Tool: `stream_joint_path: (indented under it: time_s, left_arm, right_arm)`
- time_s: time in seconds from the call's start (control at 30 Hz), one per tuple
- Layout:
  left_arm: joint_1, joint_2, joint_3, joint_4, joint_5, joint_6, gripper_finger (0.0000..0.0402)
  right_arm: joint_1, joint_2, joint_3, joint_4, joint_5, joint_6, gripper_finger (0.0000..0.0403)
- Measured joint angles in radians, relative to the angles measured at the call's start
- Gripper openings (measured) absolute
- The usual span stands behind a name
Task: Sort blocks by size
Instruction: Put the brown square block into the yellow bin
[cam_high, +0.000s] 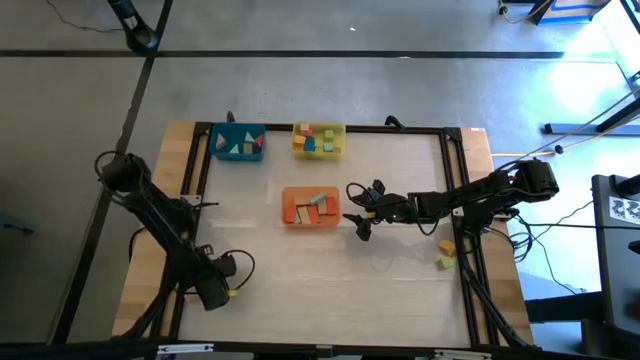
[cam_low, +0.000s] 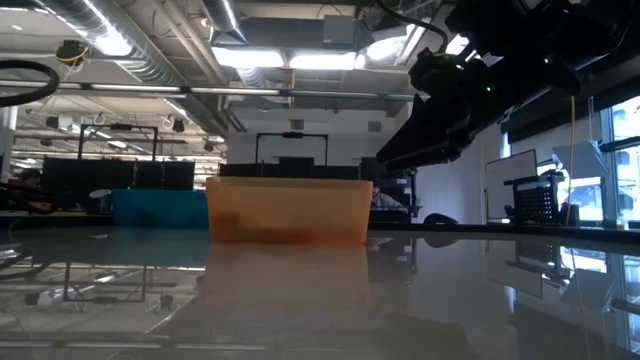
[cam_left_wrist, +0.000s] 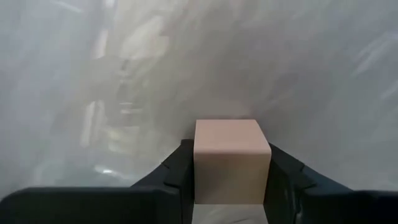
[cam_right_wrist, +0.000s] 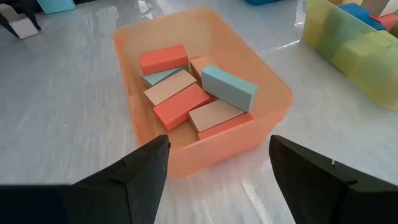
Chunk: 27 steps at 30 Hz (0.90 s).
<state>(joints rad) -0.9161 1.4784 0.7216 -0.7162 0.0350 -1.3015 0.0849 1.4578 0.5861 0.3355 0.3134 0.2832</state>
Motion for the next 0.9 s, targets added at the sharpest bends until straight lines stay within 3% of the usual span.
stream_joint_path:
  time_s: [0.27,0.57,0.9]
  left_arm:
    - [0.132,-0.046,0.058,0.020,-0.025,0.222,0.0115]
    - [0.389,-0.214,0.122,0.053,-0.272,0.599,0.0119]
    - [0.718,-0.258,0.135,0.326,-0.490,0.999,0.0123]
  right_arm:
    - [0.000,0.000,0.000,0.000,0.000,-0.004,0.0276]
    - [0.000,0.000,0.000,-0.004,0.000,-0.004,0.0276]
    - [0.000,0.000,0.000,-0.003,0.000,-0.003,0.0276]
